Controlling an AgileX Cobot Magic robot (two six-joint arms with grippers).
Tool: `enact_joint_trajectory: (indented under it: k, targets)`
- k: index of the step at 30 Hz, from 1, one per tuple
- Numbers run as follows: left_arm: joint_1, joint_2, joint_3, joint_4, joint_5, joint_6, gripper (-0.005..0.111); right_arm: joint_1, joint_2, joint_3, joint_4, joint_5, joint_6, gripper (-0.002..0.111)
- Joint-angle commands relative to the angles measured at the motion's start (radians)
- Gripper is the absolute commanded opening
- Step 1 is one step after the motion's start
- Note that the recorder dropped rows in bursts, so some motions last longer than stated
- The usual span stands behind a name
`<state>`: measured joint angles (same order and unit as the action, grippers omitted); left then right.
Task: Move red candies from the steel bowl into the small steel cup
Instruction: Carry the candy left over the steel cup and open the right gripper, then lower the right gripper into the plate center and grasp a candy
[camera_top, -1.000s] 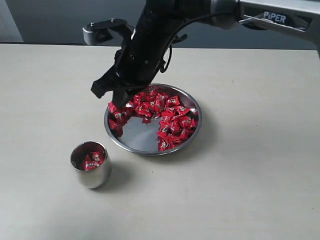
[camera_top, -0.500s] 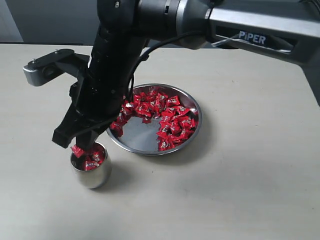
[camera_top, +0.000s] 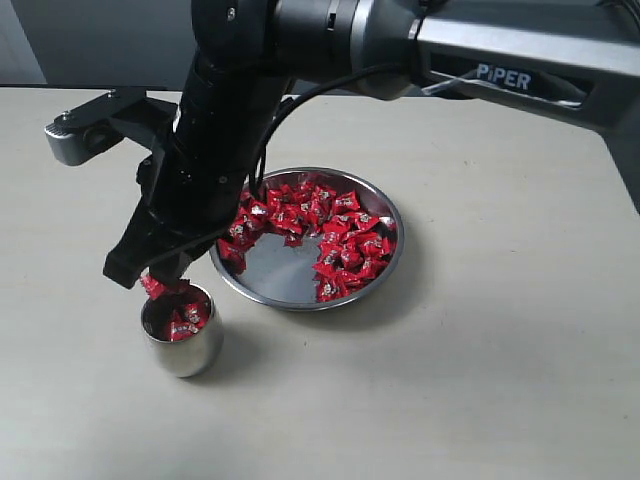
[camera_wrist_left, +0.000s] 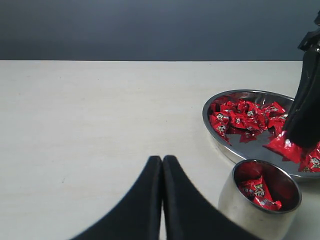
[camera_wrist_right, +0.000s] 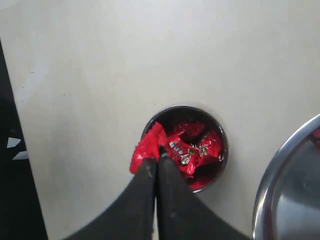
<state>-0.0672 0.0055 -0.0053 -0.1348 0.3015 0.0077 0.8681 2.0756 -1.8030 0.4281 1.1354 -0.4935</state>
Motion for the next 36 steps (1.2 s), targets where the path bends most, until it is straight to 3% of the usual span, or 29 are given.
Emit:
enact_joint_trajectory:
  k: [1, 7, 12, 18, 25, 36]
  targets:
    - [0.005, -0.005, 0.005, 0.001, -0.01, 0.0, 0.0, 0.001, -0.007, 0.003, -0.011, -0.004, -0.004, 0.007]
    - [0.005, -0.005, 0.005, 0.001, -0.01, 0.0, 0.0, 0.001, -0.007, 0.003, -0.019, -0.008, -0.004, 0.034]
    - [0.005, -0.005, 0.005, 0.001, -0.013, 0.0, 0.0, -0.005, -0.007, 0.003, -0.141, -0.025, 0.034, 0.034]
    - [0.005, -0.005, 0.005, 0.001, -0.013, 0.0, 0.0, -0.077, -0.005, 0.003, -0.472, -0.009, 0.333, 0.034]
    - [0.005, -0.005, 0.005, 0.001, -0.013, 0.0, 0.0, -0.17, 0.051, 0.003, -0.473, 0.013, 0.359, 0.034]
    - [0.005, -0.005, 0.005, 0.001, -0.013, 0.0, 0.0, -0.179, 0.203, 0.003, -0.512, -0.078, 0.368, 0.034]
